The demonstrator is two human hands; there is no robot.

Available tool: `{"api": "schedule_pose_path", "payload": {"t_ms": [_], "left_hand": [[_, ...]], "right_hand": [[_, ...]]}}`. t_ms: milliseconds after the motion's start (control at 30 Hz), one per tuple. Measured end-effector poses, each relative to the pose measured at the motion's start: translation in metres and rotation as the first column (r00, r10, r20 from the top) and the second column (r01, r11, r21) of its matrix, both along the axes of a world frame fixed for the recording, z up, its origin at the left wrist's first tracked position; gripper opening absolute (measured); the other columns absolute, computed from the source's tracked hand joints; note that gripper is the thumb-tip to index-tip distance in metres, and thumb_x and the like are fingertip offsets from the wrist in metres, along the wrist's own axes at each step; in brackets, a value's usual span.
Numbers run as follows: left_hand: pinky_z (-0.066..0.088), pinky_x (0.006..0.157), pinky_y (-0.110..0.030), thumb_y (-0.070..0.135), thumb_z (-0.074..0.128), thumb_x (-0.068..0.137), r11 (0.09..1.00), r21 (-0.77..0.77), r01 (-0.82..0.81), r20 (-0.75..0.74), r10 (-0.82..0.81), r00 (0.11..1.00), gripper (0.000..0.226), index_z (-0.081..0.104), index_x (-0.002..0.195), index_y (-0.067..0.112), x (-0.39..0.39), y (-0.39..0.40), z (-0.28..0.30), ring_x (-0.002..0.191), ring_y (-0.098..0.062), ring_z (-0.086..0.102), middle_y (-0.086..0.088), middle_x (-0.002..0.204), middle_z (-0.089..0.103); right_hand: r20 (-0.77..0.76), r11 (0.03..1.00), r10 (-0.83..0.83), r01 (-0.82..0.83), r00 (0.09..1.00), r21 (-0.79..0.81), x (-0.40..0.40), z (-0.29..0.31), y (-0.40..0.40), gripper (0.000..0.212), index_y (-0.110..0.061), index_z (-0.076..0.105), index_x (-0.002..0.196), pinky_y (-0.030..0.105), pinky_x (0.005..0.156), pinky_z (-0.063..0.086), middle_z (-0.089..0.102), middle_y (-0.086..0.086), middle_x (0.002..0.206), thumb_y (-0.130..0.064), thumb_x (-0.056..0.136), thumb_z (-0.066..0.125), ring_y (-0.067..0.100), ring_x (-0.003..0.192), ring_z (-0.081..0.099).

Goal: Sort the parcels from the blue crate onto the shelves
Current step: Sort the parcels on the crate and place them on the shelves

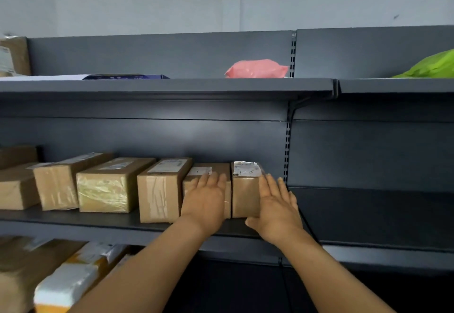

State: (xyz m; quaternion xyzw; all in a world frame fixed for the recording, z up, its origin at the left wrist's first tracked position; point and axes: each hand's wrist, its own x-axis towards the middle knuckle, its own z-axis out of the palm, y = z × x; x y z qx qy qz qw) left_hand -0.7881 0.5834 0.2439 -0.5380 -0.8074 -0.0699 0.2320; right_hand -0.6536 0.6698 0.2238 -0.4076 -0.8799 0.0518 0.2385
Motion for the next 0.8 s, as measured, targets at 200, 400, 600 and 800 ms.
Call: {"api": "schedule_pose_path", "payload": {"t_ms": [200, 400, 600, 800], "left_hand": [[0.004, 0.119, -0.037, 0.043, 0.057, 0.091, 0.993, -0.02, 0.117, 0.104, -0.114, 0.988, 0.086, 0.005, 0.153, 0.016, 0.039, -0.03, -0.02, 0.147, -0.022, 0.006, -0.005, 0.16, 0.009], [0.006, 0.119, -0.036, 0.045, 0.056, 0.091, 0.955, -0.045, 0.294, 0.155, -0.284, 0.946, 0.086, 0.003, 0.153, 0.016, 0.071, -0.065, -0.051, 0.147, -0.022, 0.009, -0.004, 0.16, 0.01], [0.007, 0.119, -0.036, 0.047, 0.056, 0.091, 0.905, -0.073, 0.42, 0.193, -0.4, 0.896, 0.086, 0.006, 0.153, 0.017, 0.098, -0.115, -0.085, 0.147, -0.022, 0.009, -0.004, 0.16, 0.01], [0.008, 0.12, -0.037, 0.047, 0.057, 0.091, 0.819, -0.12, 0.561, 0.251, -0.521, 0.816, 0.085, 0.007, 0.154, 0.017, 0.131, -0.171, -0.119, 0.147, -0.022, 0.008, -0.004, 0.16, 0.01]], "right_hand": [[0.02, 0.998, -0.057, 0.057, 0.998, -0.018, 0.04, -0.017, -0.039, 0.101, -0.02, -0.012, 0.153, 0.037, 0.118, -0.009, -0.017, -0.005, 0.16, -0.042, 0.088, 0.063, 0.017, 0.146, -0.02], [0.037, 0.986, -0.161, 0.162, 0.986, -0.031, 0.078, -0.041, -0.095, 0.098, -0.018, -0.007, 0.154, 0.037, 0.119, -0.004, -0.009, -0.003, 0.161, -0.043, 0.088, 0.062, 0.018, 0.147, -0.013], [0.093, 0.949, -0.285, 0.294, 0.954, -0.112, 0.109, -0.075, -0.173, 0.097, -0.017, -0.007, 0.154, 0.037, 0.119, -0.005, -0.01, -0.003, 0.161, -0.042, 0.09, 0.061, 0.018, 0.147, -0.015], [0.141, 0.883, -0.422, 0.442, 0.895, -0.161, 0.145, -0.112, -0.25, 0.095, -0.017, -0.005, 0.154, 0.039, 0.12, -0.001, -0.007, -0.002, 0.162, -0.04, 0.09, 0.061, 0.019, 0.148, -0.013]]}}
